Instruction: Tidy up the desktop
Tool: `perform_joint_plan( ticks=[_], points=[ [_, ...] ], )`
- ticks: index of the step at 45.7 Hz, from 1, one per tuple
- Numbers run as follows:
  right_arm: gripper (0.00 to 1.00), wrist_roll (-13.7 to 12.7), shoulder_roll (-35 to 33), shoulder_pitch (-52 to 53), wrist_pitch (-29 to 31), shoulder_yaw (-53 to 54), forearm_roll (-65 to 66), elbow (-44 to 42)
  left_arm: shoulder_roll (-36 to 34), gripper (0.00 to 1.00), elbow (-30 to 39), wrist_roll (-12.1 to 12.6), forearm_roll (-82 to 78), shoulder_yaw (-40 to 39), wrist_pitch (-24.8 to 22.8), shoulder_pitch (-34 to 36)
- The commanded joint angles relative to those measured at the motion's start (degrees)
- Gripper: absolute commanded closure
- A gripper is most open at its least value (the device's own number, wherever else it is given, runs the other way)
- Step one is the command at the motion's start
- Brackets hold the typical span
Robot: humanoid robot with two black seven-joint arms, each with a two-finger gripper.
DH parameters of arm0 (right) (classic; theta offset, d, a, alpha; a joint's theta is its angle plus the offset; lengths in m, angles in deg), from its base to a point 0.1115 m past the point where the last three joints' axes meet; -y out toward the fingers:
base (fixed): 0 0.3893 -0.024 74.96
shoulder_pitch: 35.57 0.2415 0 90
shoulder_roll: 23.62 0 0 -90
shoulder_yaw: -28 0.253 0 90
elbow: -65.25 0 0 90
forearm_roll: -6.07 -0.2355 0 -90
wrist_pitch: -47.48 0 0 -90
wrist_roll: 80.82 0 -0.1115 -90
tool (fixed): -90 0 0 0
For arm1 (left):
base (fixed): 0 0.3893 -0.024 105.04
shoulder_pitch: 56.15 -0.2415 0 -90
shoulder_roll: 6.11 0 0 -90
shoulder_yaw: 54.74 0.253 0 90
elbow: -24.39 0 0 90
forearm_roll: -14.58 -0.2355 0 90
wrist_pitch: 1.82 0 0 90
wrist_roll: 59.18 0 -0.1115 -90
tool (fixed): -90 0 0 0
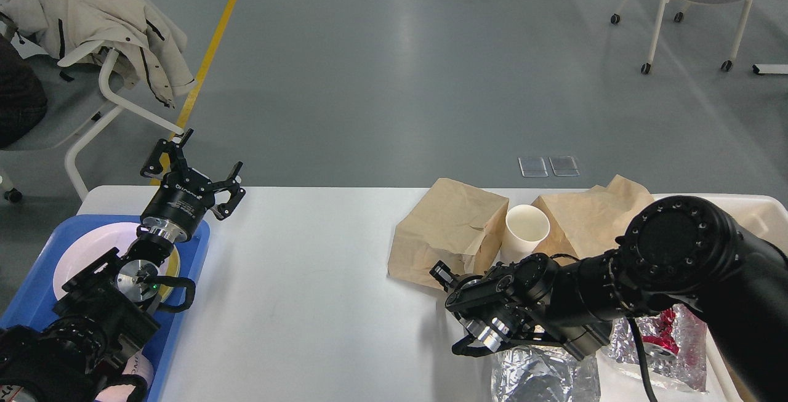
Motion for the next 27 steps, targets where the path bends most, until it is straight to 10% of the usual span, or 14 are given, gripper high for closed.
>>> perform_joint_plan(
  ticks=[1,20,27],
  points=[
    [1.0,0.26,-0.05,-0.19,-0.38,0.28,0.0,-0.23,0.0,0.0,0.0,0.0,-0.02,0.0,0.02,-0.03],
    [1.0,0.61,-11.37,6.04,0.75,0.02,4.13,13.46,0.0,0.0,0.0,0.0,-0.02,0.0,0.02,-0.03],
    [1.0,0.61,-24.64,20.97,18.39,-5.95,10.63,28.84,0.0,0.0,0.0,0.0,0.07,0.0,0.02,-0.03]
  ],
)
